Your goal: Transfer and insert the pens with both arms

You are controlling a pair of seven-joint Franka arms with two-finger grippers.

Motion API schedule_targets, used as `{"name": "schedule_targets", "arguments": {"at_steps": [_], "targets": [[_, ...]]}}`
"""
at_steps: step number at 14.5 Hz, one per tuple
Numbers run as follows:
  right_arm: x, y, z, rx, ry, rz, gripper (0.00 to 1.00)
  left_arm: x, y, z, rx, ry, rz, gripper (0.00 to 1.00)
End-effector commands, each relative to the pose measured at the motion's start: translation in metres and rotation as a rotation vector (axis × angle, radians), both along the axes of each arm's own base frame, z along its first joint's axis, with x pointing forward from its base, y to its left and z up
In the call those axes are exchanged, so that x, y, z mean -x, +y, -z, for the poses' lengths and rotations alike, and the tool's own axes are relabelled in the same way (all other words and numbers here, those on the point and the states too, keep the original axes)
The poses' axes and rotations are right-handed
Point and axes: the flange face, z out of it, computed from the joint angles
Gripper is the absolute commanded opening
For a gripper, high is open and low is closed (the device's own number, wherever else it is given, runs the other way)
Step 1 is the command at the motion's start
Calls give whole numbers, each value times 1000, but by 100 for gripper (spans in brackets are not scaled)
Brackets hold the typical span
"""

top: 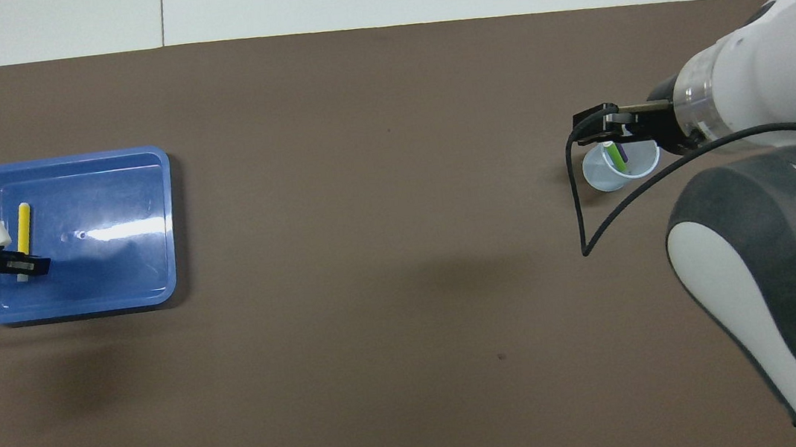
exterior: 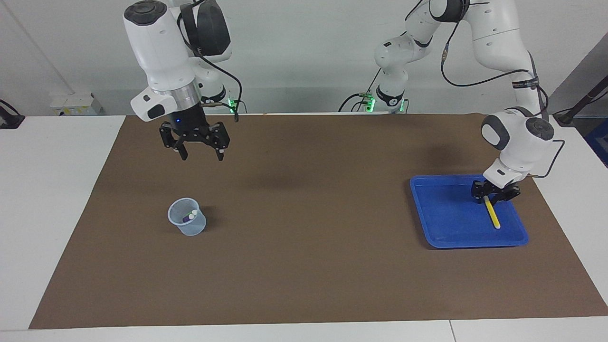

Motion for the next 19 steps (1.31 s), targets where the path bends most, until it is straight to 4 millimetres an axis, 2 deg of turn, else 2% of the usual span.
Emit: {"name": "schedule_targets", "arguments": {"at_steps": [1,3,4,6,8,11,15,17,19], "targets": [[-2,4,-22,2,53,29,100,1,9,1,-14,-11,2,34],[3,10,-28,78,123,10,100,1,9,1,-13,-9,2,18],[5,15,-37,71,133,26,100,1,8,1,-13,-8,1,9],[6,22,-44,49,122,71,100,0,5,1,-10,-8,-7,0],[5,41,-38,29,95,65,100,-4,0,-3,-5,-12,-7,0],[5,51,-35,-58,102,111,100,-14,-16,-17,5,19,-32,0],[3,62,-26,-191,96,184,100,-23,-56,-62,44,72,-68,0],[-1,65,-26,-259,87,243,100,-20,-75,-85,115,84,-97,0],[-3,70,-17,-345,68,268,100,-13,-98,-102,142,110,-138,0]]}}
